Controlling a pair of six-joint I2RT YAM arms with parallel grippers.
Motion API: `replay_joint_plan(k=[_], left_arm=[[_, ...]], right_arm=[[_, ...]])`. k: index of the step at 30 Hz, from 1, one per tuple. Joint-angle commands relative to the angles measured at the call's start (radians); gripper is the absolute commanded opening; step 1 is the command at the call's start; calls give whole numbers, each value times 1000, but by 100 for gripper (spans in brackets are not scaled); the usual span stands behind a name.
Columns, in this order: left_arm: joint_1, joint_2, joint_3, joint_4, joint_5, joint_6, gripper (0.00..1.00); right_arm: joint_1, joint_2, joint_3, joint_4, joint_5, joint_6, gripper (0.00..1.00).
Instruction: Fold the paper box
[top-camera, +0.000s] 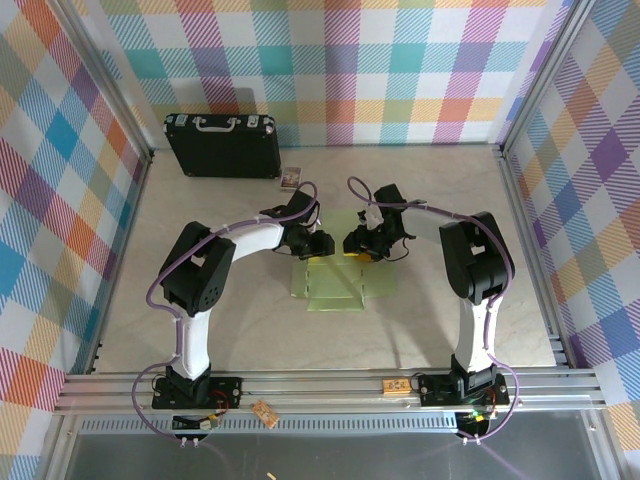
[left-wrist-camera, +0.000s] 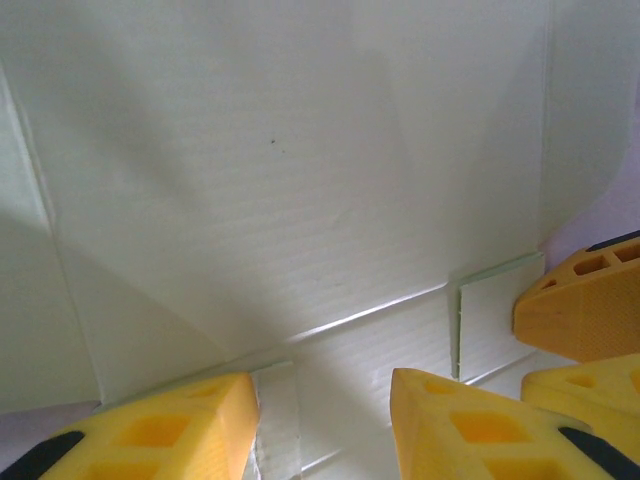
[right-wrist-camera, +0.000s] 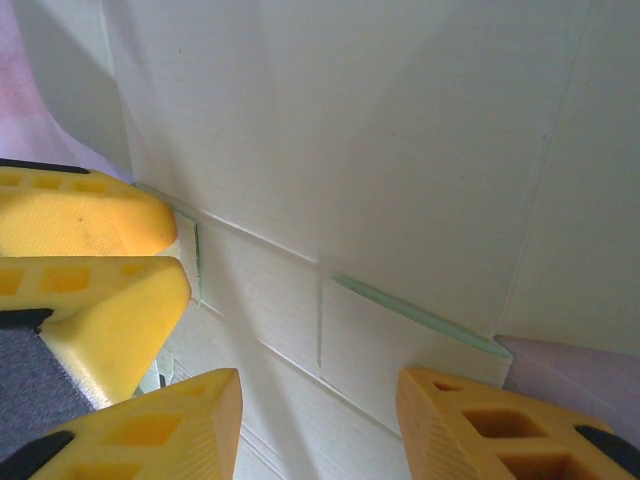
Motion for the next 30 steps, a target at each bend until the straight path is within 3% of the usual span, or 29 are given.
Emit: replay_joint_plan(k=[1,10,16,30], left_arm=[[10,21,-60,-66,-48,-16,44],[13,-11,-86,-49,-28,-22,45],[16,-80,-143,71,-14,-50,46],[24,-284,-203,41,-46,-61,61]], right_arm=[[4,71,-47,-42,94,5,47],[4,66,-51,-37,91,4,47],[4,54,-55,-37,96,-1,47],[6,-129,-115,-1,84,0,50]])
